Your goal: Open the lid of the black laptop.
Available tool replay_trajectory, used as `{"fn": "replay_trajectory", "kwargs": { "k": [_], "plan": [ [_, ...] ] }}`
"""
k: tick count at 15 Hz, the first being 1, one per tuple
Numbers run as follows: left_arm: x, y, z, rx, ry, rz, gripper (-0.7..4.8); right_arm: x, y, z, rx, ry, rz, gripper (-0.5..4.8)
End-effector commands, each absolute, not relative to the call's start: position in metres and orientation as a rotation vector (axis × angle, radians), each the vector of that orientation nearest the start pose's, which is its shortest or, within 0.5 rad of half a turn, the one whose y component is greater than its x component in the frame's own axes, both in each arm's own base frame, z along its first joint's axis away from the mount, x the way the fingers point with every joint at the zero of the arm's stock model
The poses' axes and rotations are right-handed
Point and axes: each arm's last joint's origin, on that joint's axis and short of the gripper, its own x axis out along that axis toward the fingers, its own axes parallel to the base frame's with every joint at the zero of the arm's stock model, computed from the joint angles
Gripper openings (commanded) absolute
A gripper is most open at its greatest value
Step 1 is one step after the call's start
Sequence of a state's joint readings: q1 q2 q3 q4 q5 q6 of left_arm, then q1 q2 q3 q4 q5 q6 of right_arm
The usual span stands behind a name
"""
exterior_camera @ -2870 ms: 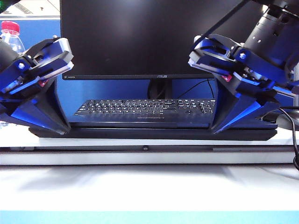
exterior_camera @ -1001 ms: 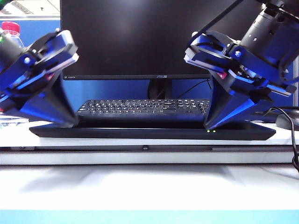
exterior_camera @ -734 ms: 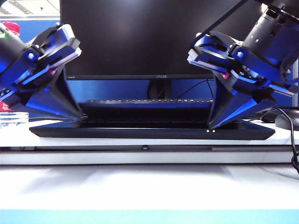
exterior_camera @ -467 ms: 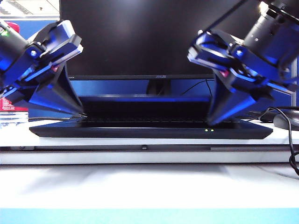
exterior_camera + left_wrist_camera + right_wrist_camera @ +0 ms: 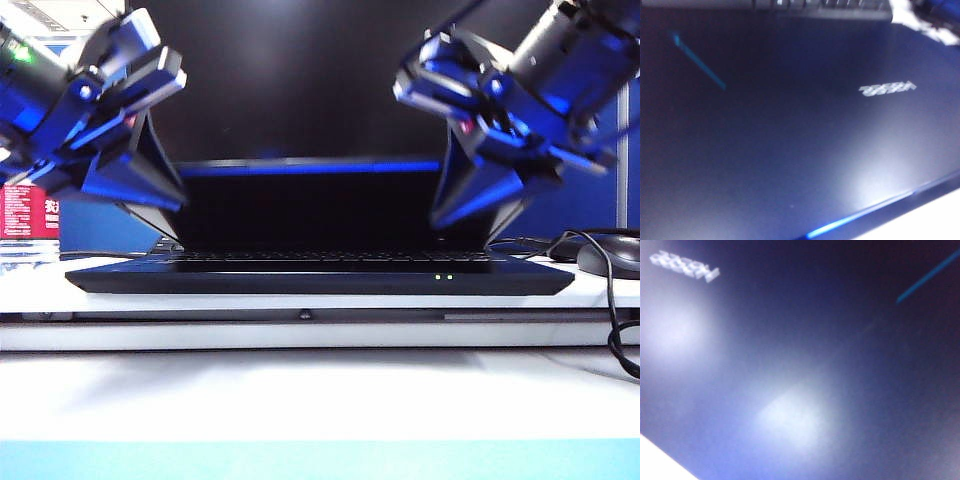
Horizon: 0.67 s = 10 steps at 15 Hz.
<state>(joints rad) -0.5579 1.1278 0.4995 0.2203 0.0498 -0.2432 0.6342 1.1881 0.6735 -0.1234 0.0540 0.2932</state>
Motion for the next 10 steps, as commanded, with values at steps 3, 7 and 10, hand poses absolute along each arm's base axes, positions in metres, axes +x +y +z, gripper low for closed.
{"fn": "replay_trajectory", "kwargs": {
  "k": [3,7,10],
  "plan": [
    [0.200,-0.124,0.230,-0.156,0.297,-0.541,0.53,0.212,0.144,0.264,0.076,0.466,0.451,-0.01],
    [0.207,-0.128,0.256,-0.100,0.198,-0.534,0.53,0.221,0.139,0.285,0.103,0.406,0.447,-0.01],
    [0.211,-0.129,0.272,-0.083,0.144,-0.536,0.53,0.223,0.139,0.295,0.094,0.374,0.453,-0.01]
  ]
}}
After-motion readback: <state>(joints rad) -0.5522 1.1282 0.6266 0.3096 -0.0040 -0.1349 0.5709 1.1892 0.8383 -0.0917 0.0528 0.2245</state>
